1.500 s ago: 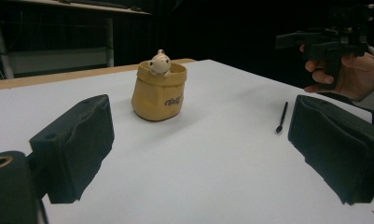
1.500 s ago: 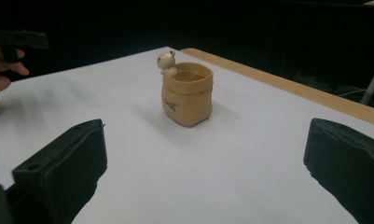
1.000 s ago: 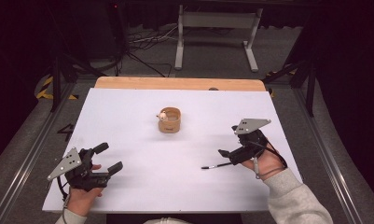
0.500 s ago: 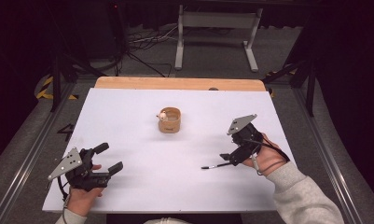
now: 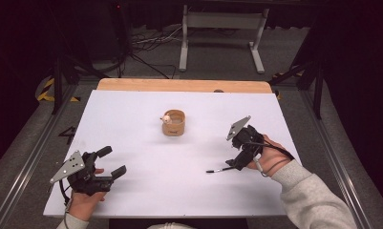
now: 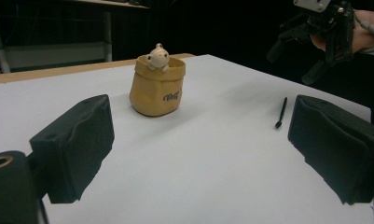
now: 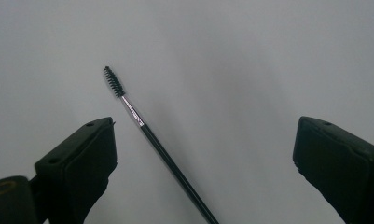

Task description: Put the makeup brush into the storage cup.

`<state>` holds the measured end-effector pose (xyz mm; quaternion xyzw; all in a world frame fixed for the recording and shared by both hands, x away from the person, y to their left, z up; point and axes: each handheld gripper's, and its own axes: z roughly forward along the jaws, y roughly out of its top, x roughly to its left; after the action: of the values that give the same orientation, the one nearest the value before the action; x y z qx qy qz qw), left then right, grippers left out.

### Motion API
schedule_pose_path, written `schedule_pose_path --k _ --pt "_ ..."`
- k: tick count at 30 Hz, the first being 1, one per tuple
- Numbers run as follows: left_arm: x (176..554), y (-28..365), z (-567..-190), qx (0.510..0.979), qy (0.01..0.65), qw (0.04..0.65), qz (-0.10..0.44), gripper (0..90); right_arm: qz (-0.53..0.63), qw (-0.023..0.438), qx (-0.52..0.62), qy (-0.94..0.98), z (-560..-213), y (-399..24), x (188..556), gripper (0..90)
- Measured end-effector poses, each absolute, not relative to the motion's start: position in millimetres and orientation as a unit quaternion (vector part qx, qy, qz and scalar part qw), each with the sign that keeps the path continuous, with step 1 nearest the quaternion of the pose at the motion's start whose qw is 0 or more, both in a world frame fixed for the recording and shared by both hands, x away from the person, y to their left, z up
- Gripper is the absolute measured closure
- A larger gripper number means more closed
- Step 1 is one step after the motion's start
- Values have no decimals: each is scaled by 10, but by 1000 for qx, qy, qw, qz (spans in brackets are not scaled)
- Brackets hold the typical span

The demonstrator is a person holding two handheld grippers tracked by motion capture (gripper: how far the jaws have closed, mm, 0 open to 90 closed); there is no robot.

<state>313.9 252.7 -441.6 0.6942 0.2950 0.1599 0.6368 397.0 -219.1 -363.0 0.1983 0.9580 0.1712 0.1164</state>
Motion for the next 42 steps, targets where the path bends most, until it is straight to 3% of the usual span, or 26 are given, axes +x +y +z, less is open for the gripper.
schedule_pose_path --k 26,42 --pt "3148 2518 -4421 698 296 634 155 70 79 74 157 982 -3879 -2042 4018 135" --pt "3149 2520 -4421 698 297 633 155 70 49 48 144 987 -4064 -2025 4031 312"
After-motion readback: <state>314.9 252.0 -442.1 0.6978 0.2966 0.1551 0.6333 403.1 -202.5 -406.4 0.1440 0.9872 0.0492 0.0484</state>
